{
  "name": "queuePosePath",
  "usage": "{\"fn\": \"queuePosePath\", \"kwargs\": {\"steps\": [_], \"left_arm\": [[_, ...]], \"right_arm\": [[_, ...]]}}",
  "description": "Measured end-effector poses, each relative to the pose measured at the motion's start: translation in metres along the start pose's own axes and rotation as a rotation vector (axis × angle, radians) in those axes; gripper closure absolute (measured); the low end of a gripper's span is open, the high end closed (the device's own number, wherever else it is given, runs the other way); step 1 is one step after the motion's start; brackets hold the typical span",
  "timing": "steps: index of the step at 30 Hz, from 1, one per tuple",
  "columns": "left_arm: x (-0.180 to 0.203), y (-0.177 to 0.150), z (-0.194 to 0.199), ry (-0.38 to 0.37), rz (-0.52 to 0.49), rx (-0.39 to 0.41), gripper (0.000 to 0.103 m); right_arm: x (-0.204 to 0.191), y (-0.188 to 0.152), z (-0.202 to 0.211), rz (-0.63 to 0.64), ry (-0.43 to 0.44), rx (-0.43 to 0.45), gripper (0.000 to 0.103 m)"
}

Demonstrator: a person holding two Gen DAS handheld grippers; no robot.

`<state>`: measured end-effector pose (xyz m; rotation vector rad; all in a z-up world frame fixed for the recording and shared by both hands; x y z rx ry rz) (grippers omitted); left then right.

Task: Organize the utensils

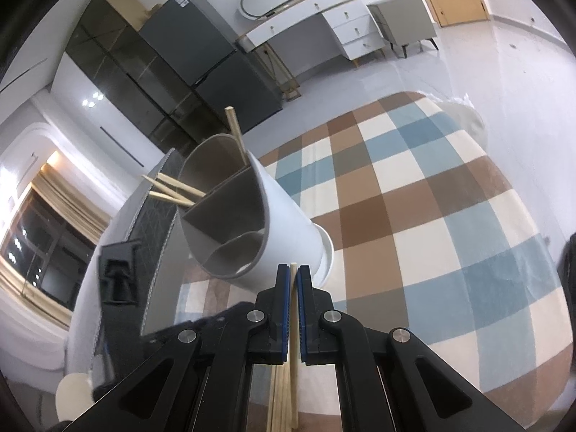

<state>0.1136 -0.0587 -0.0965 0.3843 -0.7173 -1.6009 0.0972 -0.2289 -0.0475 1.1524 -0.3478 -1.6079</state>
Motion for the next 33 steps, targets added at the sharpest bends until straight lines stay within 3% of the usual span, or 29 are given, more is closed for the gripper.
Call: {"fn": "queuePosePath", "kwargs": {"steps": [5, 9, 11, 13, 15, 19, 27, 33], "left_arm": [[-0.004, -0.009, 0.02, -0.005, 0.016, 0.022, 0.103], [-0.023, -0.026, 0.014, -0.044, 0.077, -0.024, 0.103], [-0.023, -0.035, 0.005, 0.001, 0.072, -0.07, 0.103], [-0.026, -0.042, -0.005, -0.003, 0.087, -0.123, 0.098], [-0.025, -0.046, -0.012, -0.011, 0.086, -0.136, 0.084], [-0.021, -0.046, -0.022, 0.006, 0.072, -0.14, 0.064], [-0.006, -0.055, -0.026, 0.05, -0.05, -0.149, 0.052], [0.008, -0.058, -0.031, 0.086, -0.119, -0.16, 0.051]], "right_arm": [[-0.009, -0.001, 0.013, 0.054, -0.003, 0.039, 0.1], [-0.011, -0.004, 0.024, 0.058, -0.01, 0.051, 0.1], [-0.012, -0.005, 0.028, 0.065, -0.012, 0.06, 0.1], [-0.012, -0.006, 0.03, 0.074, -0.018, 0.064, 0.1], [-0.01, -0.006, 0.029, 0.08, -0.026, 0.063, 0.1], [-0.003, -0.005, 0.025, 0.059, -0.039, 0.055, 0.1], [-0.001, -0.001, 0.015, 0.035, -0.026, 0.046, 0.1], [-0.002, -0.002, 0.016, 0.033, -0.023, 0.047, 0.1]]}}
Point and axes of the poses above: each gripper's, at about its wrist camera, not at the fingertips, and z roughly against the way its jaws point, x to its right, y to its top, the point moved 1 cm from there along -z, roughly the way its jaws point, and after that the axes turned 14 degrees about x, right-handed, at the moved point
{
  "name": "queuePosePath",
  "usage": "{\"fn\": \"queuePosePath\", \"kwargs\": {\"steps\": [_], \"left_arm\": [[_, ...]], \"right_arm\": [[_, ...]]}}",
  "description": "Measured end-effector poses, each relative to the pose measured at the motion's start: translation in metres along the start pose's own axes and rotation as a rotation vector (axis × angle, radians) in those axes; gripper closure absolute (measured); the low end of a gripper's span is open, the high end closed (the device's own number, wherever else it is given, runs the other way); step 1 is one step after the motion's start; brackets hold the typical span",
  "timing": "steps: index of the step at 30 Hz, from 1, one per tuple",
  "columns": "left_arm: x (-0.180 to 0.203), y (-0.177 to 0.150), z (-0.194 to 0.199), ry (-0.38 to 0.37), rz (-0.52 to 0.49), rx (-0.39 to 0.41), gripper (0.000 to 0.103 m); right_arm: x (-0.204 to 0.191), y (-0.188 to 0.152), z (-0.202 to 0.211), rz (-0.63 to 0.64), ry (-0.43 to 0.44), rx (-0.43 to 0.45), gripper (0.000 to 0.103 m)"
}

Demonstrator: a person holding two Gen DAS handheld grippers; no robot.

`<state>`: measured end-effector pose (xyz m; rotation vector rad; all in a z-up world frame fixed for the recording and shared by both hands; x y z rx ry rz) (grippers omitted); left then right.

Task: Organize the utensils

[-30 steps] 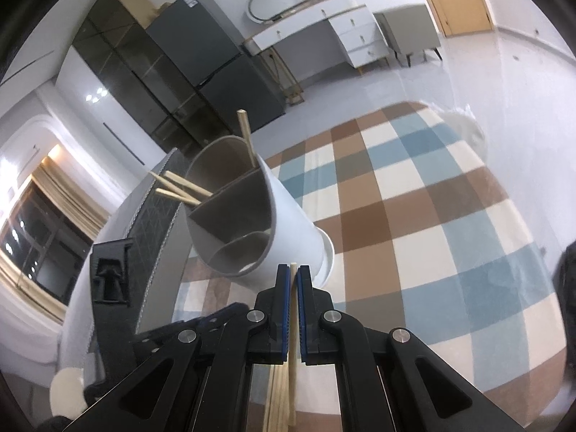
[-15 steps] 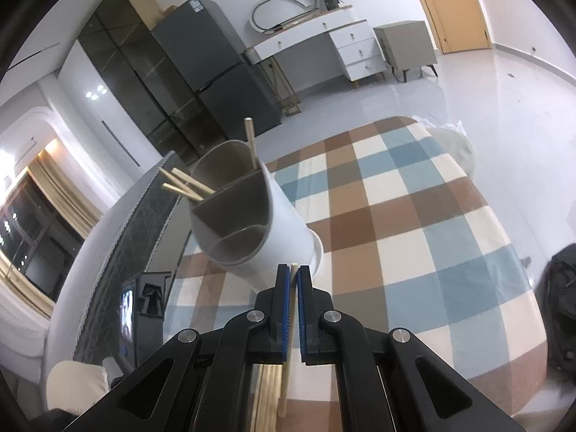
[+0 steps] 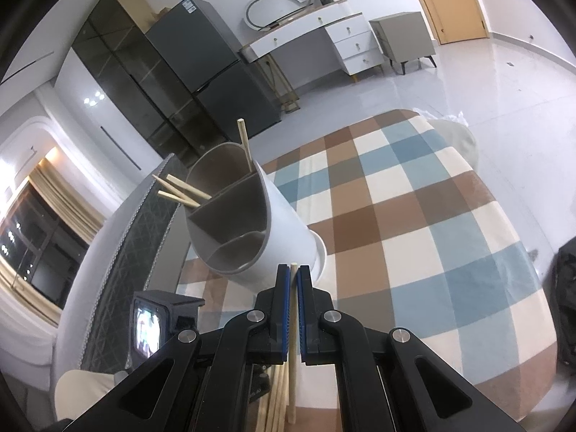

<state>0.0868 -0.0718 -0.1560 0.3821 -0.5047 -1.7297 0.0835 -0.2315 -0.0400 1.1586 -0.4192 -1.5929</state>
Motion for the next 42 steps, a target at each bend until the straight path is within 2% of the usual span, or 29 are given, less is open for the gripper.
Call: {"fn": "queuePosePath", "kwargs": {"steps": [4, 6, 12, 18, 21, 25, 32, 34, 36, 37, 39, 42], "left_arm": [[-0.005, 0.001, 0.0, -0.001, 0.052, -0.02, 0.051], [-0.009, 0.003, 0.004, -0.02, 0.092, -0.004, 0.051], [-0.017, -0.002, 0.0, -0.005, 0.113, -0.016, 0.05], [-0.02, -0.002, -0.001, 0.003, 0.117, -0.025, 0.05], [-0.018, -0.006, -0.003, 0.044, 0.078, -0.035, 0.05], [-0.027, -0.007, -0.005, 0.041, 0.08, -0.035, 0.05], [-0.024, 0.003, -0.015, 0.053, 0.06, 0.005, 0.05], [-0.021, 0.011, -0.02, 0.048, 0.047, 0.02, 0.053], [-0.019, 0.017, -0.022, 0.026, 0.051, 0.029, 0.071], [-0.017, 0.02, -0.023, 0.025, 0.042, 0.034, 0.077], [-0.011, 0.026, -0.024, 0.003, 0.016, 0.038, 0.099], [-0.007, 0.028, -0.021, -0.008, -0.014, 0.046, 0.102]], "right_arm": [[0.002, 0.0, -0.001, -0.005, -0.003, -0.001, 0.1], [0.002, 0.001, -0.001, -0.011, -0.004, -0.002, 0.1], [-0.001, 0.0, -0.001, 0.001, 0.0, -0.001, 0.1], [0.0, 0.0, 0.001, -0.003, -0.003, -0.001, 0.1], [0.0, 0.0, 0.001, -0.004, -0.002, 0.0, 0.1], [0.001, 0.0, 0.001, -0.004, 0.001, 0.001, 0.1], [0.001, -0.001, 0.002, -0.005, 0.002, -0.002, 0.1], [0.001, -0.001, 0.0, -0.005, -0.001, -0.006, 0.1], [0.002, -0.001, -0.001, -0.006, -0.004, -0.007, 0.1], [0.002, -0.001, -0.002, -0.007, -0.005, -0.008, 0.1], [0.002, 0.0, -0.005, -0.006, -0.009, -0.01, 0.1], [0.001, -0.001, -0.009, 0.005, -0.014, -0.014, 0.1]]}}
Point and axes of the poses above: each gripper's, at about its wrist camera, not at the fingertips, and z roughly against the way its jaws point, x to its right, y to its top, the point moved 1 cm from there along -z, roughly the way its jaws point, and after that the axes turned 14 degrees about x, right-handed, at the moved point
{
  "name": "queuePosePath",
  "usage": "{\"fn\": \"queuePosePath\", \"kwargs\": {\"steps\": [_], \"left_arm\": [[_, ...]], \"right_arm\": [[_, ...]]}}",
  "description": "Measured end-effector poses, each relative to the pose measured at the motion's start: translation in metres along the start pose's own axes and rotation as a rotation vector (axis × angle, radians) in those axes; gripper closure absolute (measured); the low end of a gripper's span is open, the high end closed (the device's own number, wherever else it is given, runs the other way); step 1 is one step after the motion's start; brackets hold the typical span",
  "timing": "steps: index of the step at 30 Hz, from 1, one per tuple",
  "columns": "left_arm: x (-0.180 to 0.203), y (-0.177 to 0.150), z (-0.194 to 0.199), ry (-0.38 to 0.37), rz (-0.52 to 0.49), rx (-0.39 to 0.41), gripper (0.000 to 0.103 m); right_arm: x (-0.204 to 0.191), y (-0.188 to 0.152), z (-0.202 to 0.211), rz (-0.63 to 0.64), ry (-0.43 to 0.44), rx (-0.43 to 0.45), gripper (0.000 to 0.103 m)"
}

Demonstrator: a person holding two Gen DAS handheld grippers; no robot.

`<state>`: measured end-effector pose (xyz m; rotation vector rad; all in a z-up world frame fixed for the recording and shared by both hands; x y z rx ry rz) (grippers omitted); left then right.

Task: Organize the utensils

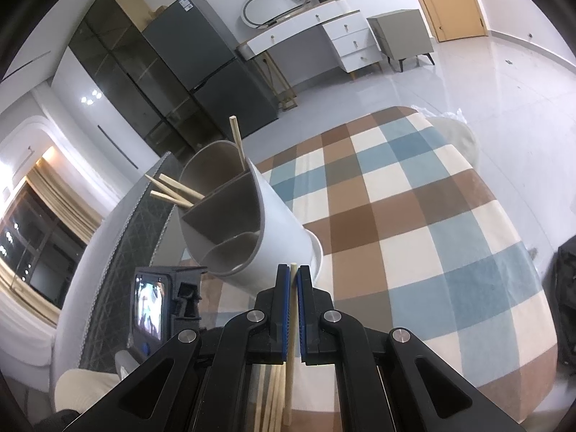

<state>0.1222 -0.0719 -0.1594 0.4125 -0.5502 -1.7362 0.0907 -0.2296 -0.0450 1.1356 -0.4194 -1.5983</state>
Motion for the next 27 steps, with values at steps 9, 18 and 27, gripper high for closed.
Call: {"fn": "queuePosePath", "kwargs": {"steps": [9, 18, 27], "left_arm": [[-0.035, 0.007, 0.042, -0.056, 0.155, 0.159, 0.103], [-0.048, -0.002, 0.103, -0.094, 0.197, 0.326, 0.103], [-0.041, -0.002, 0.135, -0.134, 0.191, 0.446, 0.103]], "right_arm": [[-0.014, -0.003, 0.013, 0.066, 0.01, 0.041, 0.1], [-0.048, -0.015, 0.04, 0.209, 0.034, 0.112, 0.1], [-0.059, -0.022, 0.052, 0.247, 0.016, 0.134, 0.1]]}}
Point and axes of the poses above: each gripper's, at about its wrist camera, not at the fingertips, and z roughly against the way its jaws point, x to its right, y to its top, the point moved 1 cm from there along -z, roughly the way its jaws point, and after that the axes turned 14 degrees about x, right-handed, at the moved point
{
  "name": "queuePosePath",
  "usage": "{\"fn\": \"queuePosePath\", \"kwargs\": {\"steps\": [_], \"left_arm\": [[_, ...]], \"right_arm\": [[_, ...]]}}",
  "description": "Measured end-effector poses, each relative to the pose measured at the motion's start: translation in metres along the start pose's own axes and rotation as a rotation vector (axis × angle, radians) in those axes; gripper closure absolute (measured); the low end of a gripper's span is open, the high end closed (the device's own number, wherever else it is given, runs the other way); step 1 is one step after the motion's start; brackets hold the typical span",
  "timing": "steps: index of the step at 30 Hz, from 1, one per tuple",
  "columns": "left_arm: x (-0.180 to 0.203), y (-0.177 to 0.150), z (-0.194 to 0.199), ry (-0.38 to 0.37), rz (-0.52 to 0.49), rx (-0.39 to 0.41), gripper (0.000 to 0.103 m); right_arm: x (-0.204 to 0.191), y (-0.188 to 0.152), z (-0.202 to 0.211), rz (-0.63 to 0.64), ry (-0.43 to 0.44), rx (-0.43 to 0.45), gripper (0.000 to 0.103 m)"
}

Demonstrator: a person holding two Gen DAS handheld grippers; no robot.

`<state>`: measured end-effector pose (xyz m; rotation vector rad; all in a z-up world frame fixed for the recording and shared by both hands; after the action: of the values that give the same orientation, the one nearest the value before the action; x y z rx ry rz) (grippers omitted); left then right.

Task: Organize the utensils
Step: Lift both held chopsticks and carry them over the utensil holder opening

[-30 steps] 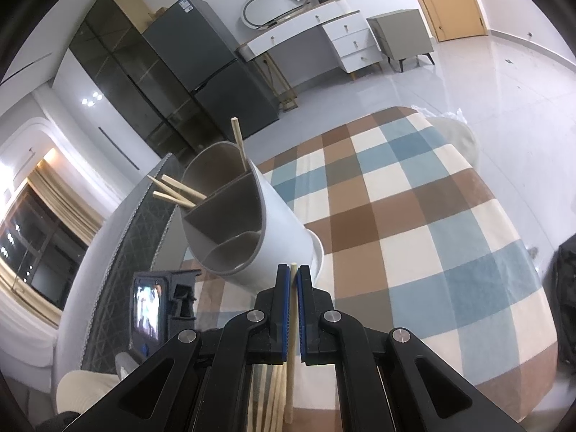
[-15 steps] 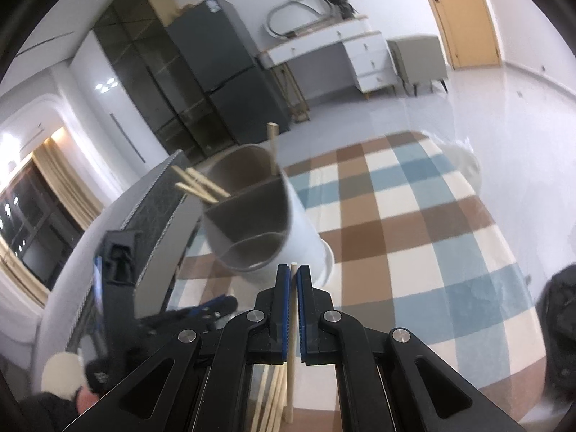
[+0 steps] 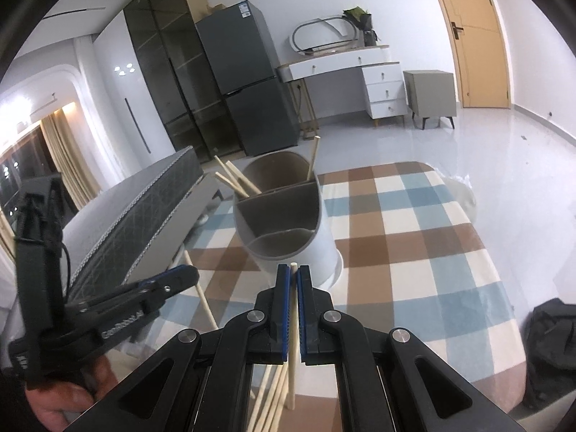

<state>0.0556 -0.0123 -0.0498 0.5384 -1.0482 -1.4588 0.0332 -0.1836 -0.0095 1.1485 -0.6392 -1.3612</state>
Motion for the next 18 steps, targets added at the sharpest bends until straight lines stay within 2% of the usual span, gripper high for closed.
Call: {"fn": "queuePosePath", "kwargs": {"steps": [10, 18], "left_arm": [[0.003, 0.001, 0.008, 0.012, -0.033, -0.022, 0.103], [0.008, 0.014, 0.012, -0.009, -0.046, -0.027, 0.103]], "right_arm": [[-0.005, 0.005, 0.006, 0.033, -0.022, 0.03, 0.1], [-0.003, 0.017, 0.012, 0.018, -0.003, 0.068, 0.1]]}}
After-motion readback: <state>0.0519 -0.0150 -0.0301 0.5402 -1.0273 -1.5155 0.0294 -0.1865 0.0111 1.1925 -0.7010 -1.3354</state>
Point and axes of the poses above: each gripper's, at about its wrist camera, not at the fingertips, and z roughly against the way its jaws point, x to its right, y to its top, the point moved 1 cm from there along -z, roughly the way its jaws point, and after that the axes turned 14 degrees about x, right-handed, at the moved point
